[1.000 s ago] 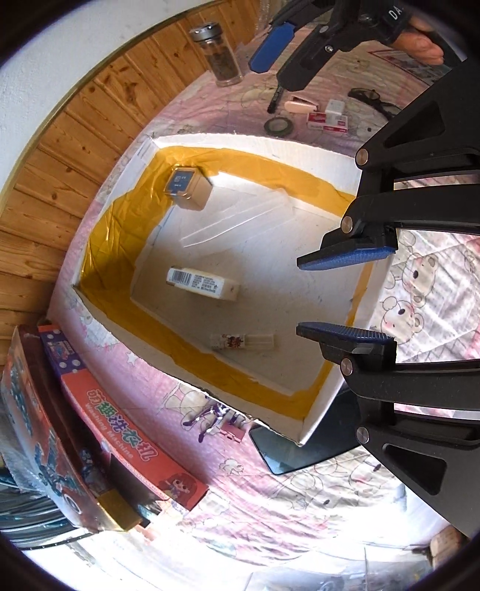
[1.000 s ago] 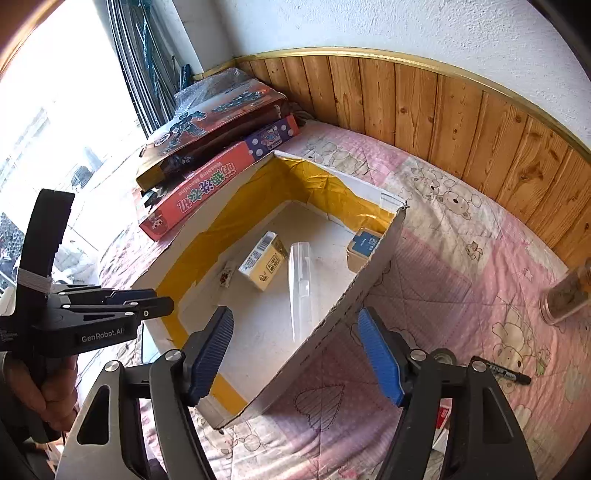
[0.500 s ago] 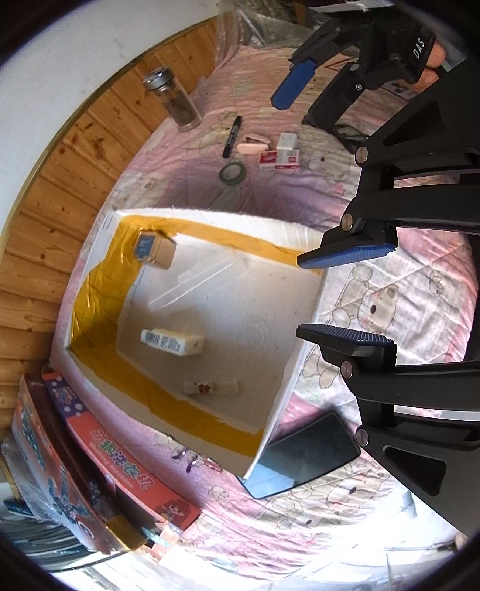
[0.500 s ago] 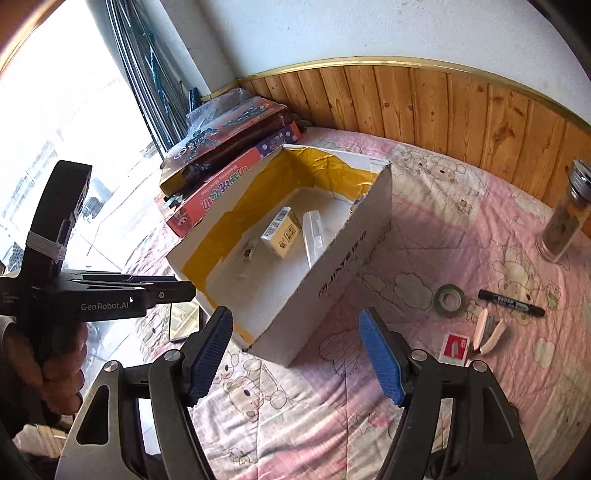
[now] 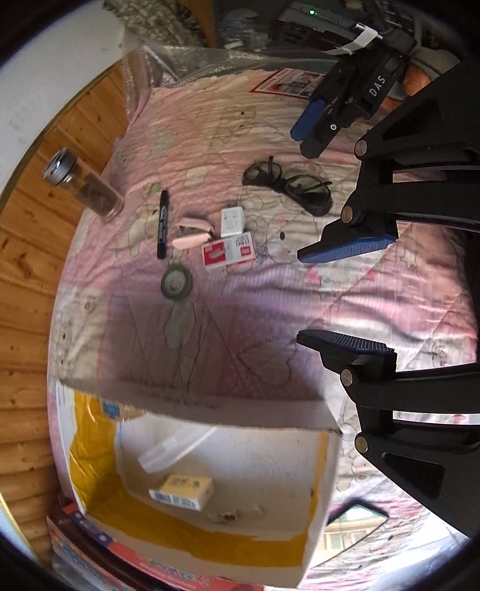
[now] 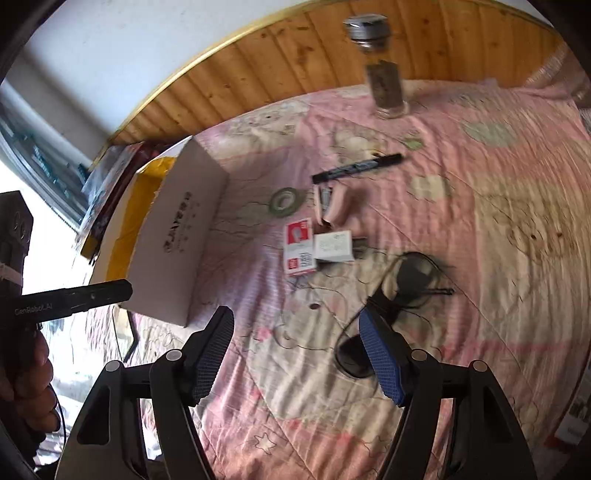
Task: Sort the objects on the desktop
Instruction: 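Withdraw both tools from the cardboard box toward the remaining items, then grasp red-and-white staple box with left tool while right tool reaches black sunglasses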
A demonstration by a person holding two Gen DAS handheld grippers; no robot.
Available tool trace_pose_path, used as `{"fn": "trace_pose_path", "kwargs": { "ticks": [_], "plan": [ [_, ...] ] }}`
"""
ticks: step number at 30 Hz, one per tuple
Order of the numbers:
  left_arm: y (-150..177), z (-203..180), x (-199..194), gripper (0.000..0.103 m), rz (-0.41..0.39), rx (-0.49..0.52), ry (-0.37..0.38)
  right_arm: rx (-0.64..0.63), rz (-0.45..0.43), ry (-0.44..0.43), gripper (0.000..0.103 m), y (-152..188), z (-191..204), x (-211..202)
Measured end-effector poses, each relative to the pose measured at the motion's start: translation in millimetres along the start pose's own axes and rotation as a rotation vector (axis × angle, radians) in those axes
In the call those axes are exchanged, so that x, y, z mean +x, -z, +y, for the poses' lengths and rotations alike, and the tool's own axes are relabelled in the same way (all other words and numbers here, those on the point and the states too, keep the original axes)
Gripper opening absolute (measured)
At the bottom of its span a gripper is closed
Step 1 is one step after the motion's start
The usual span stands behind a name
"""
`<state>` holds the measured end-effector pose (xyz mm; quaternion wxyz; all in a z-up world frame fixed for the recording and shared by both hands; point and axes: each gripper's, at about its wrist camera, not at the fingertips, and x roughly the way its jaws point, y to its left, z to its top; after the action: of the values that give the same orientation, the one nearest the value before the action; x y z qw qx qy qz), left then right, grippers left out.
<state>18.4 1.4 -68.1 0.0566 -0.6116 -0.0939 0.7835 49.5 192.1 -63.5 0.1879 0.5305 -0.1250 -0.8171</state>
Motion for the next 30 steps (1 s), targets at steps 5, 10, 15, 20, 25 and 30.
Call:
{"fn": "trace_pose_path", "kwargs": {
  "ticks": [5, 10, 15, 20, 25, 30],
  "plan": [
    [-23.8, -38.3, 41.8, 0.042, 0.06, 0.093, 0.01, 0.167, 0.019, 0.045, 0.072, 13.8, -43.0, 6.7],
    [-43.0, -60.2, 86.7, 0.042, 0.103, 0.134, -0.028, 0.219, 0.052, 0.058, 0.072, 16.3, -59.8, 23.9],
    [-52.7, -66.9, 122.6, 0.042, 0.146, 0.129, -0.065, 0.22, 0.078, 0.066, 0.072, 6.0, -62.6, 47.4],
    [-60.5, -69.6, 149.2, 0.042, 0.184, 0.115, -0.084, 0.189, 0.108, 0.107, 0.072, -6.5, -62.0, 71.7],
    [-66.5, -62.1, 170.9, 0.052, 0.22, 0.076, -0.068, 0.148, 0.135, 0.161, 0.072, -6.8, -68.0, 91.5],
    [-75.7, -59.7, 176.8, 0.05, 0.2, 0.066, -0.09, 0.015, 0.138, 0.241, 0.055, -11.3, -61.1, 92.9]
  ]
}}
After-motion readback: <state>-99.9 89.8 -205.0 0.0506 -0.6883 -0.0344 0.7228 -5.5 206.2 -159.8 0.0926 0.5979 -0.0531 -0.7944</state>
